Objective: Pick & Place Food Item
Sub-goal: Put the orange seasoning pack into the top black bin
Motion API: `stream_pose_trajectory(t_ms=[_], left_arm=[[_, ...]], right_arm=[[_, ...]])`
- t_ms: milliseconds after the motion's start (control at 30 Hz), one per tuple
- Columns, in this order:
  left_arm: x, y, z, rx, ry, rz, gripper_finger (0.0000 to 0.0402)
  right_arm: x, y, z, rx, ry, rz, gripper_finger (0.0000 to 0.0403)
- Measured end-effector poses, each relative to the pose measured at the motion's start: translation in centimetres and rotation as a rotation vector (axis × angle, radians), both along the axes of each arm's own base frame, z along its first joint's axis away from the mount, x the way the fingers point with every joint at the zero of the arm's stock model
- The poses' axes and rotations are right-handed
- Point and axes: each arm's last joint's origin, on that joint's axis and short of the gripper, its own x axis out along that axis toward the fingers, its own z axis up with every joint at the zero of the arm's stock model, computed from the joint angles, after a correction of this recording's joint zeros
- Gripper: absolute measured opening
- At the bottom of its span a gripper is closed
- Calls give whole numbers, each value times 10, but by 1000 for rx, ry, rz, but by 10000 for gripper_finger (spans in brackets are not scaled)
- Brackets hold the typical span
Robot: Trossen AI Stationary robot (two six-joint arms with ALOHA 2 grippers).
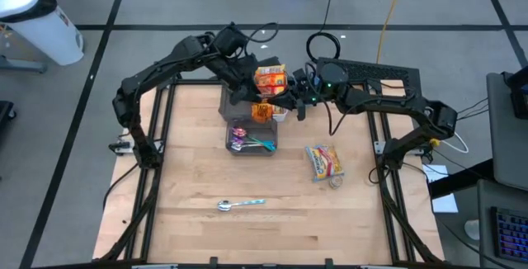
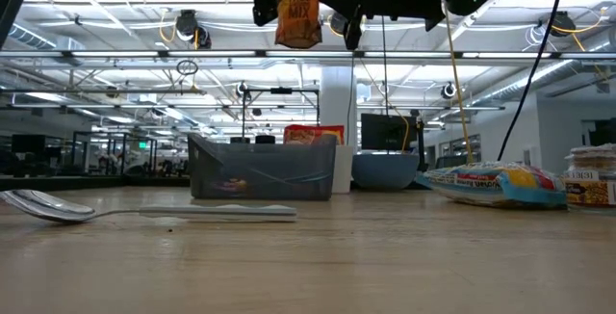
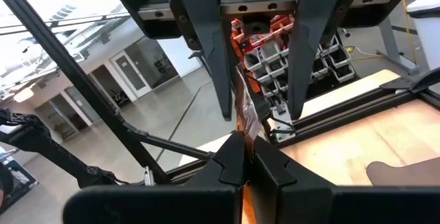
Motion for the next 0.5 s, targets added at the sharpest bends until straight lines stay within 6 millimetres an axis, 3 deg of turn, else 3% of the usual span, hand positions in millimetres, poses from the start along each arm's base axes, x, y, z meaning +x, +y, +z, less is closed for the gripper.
stream_pose_trajectory(t_ms=[367, 500], left_arm=[[2, 2, 2, 27, -18, 19, 186], [4, 3, 3, 43, -45, 18, 164]], right_arm=[[0, 0, 0, -13, -2, -1, 0], [0, 0, 0, -16, -1, -1, 0]])
